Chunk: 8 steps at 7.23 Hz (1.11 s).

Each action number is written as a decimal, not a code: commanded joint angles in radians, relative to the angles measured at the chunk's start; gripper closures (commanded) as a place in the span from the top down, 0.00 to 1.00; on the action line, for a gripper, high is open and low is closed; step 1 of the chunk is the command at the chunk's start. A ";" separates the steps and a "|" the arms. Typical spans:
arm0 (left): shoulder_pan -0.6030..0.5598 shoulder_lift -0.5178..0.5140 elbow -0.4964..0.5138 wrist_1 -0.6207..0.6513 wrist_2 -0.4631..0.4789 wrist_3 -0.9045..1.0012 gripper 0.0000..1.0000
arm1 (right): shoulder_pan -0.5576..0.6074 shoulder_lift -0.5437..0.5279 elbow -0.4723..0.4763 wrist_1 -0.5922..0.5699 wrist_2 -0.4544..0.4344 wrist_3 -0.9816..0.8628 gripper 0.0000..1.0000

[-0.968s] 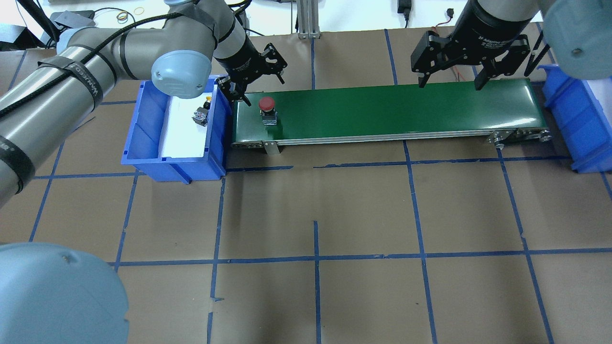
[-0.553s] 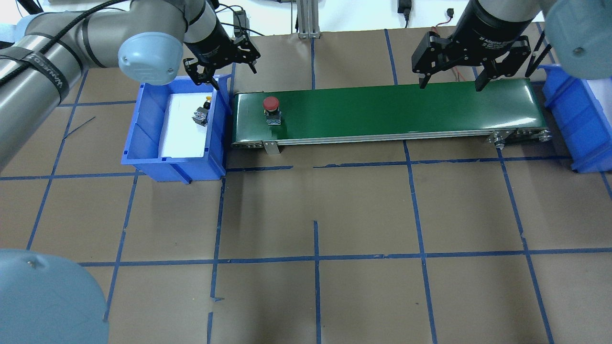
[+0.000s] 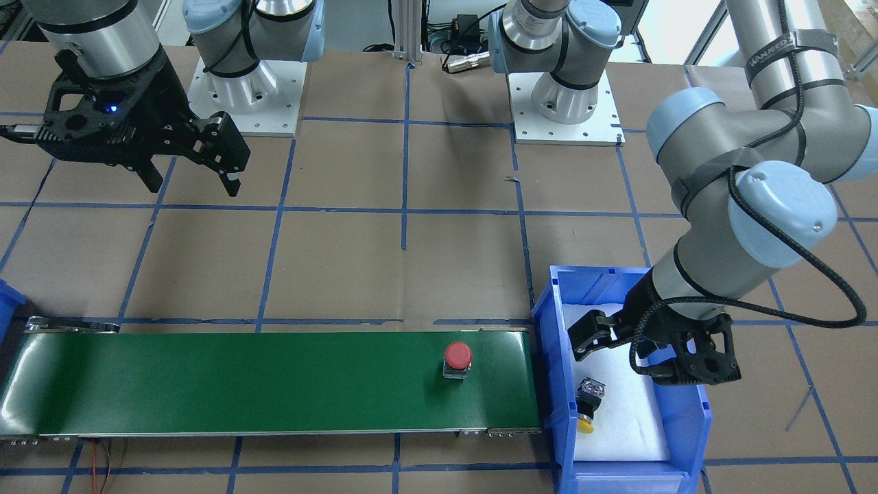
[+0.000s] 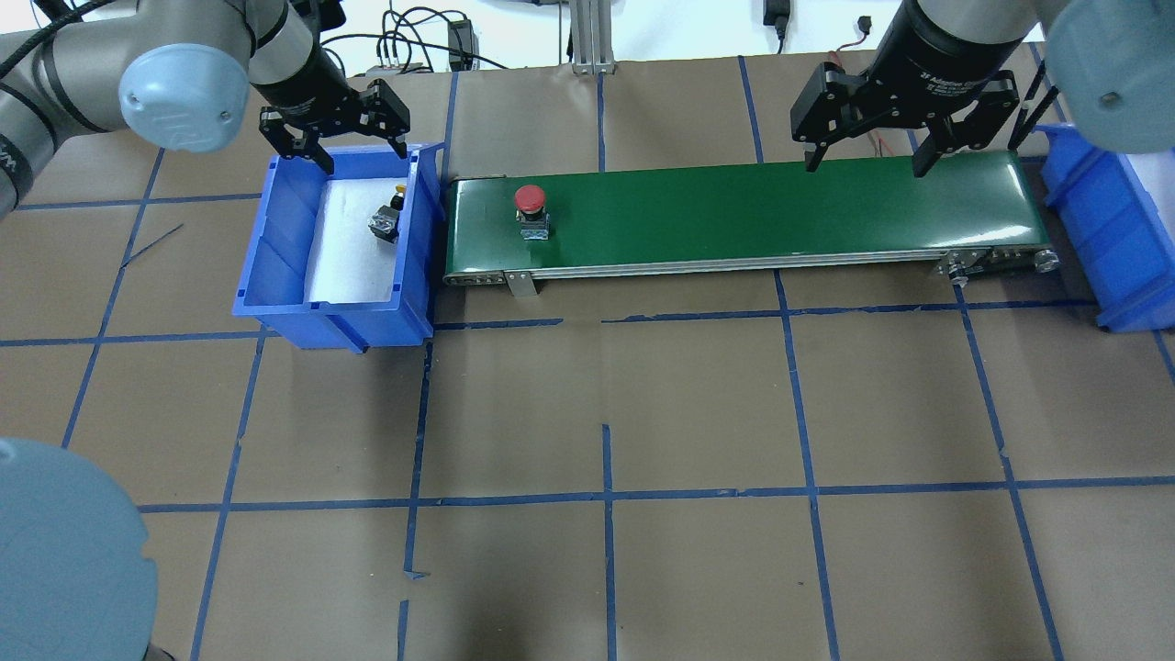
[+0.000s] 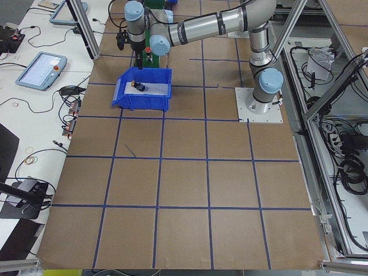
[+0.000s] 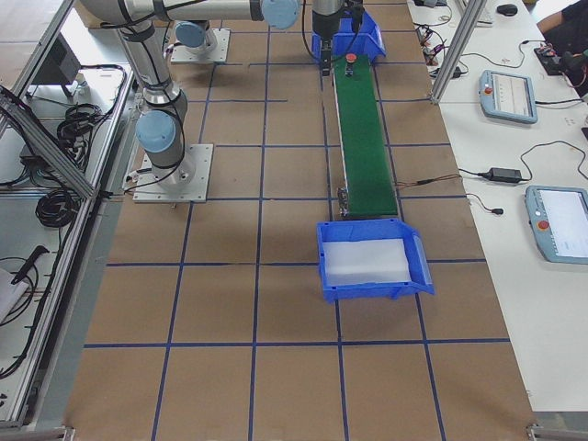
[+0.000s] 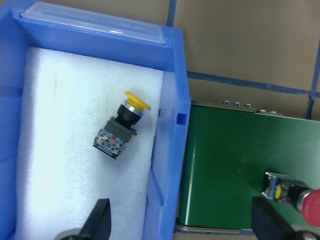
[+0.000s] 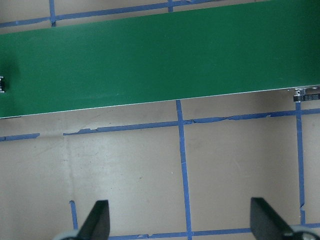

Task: Transport two buttons from left to right
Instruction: 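Open the left gripper to release the button and raise it, then lower left gripper toward yellow button while right gripper moves to belt end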

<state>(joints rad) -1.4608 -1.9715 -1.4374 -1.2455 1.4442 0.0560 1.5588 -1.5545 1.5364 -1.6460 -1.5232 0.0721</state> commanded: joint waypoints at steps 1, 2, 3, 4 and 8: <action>0.080 0.000 -0.024 -0.034 -0.001 0.236 1.00 | -0.002 0.001 -0.001 0.000 -0.002 -0.002 1.00; 0.095 -0.001 -0.043 -0.034 0.001 0.319 1.00 | -0.014 0.002 -0.004 0.002 -0.002 -0.024 1.00; 0.097 -0.001 -0.060 -0.031 -0.002 0.429 1.00 | -0.037 0.020 -0.016 0.003 -0.002 -0.053 1.00; 0.102 -0.013 -0.066 -0.025 -0.001 0.470 1.00 | -0.063 0.046 -0.042 0.018 -0.002 -0.119 1.00; 0.103 -0.066 -0.109 0.127 -0.014 0.466 0.99 | -0.225 0.132 -0.111 0.054 -0.047 -0.511 1.00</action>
<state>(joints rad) -1.3578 -2.0259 -1.5264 -1.1761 1.4352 0.5192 1.3930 -1.4356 1.4385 -1.6058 -1.5562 -0.3094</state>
